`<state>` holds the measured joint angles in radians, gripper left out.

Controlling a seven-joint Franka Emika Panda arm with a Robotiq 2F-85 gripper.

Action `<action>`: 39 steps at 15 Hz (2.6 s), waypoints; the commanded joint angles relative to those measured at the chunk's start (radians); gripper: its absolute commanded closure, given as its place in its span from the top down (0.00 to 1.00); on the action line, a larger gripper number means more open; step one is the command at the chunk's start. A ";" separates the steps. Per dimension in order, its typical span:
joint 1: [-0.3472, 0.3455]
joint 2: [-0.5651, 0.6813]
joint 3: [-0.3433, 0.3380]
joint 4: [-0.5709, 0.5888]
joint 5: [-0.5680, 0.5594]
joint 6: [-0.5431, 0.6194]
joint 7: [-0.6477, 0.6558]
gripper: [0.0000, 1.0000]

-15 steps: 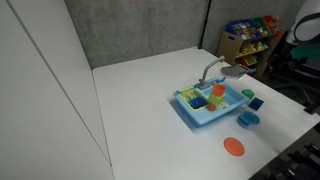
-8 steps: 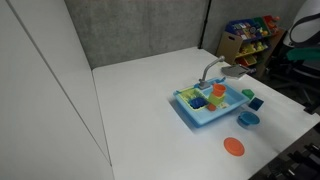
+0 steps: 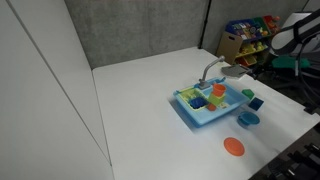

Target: Put the green block in the sink

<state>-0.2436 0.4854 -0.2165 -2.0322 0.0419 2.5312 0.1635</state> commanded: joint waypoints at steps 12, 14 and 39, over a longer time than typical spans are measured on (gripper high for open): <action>-0.062 0.315 0.025 0.232 0.028 0.147 -0.086 1.00; -0.066 0.343 0.031 0.248 0.033 0.161 -0.085 1.00; 0.019 0.327 -0.036 0.244 0.012 0.254 -0.026 0.31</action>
<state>-0.2632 0.9181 -0.2257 -1.7000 0.0561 2.7704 0.1099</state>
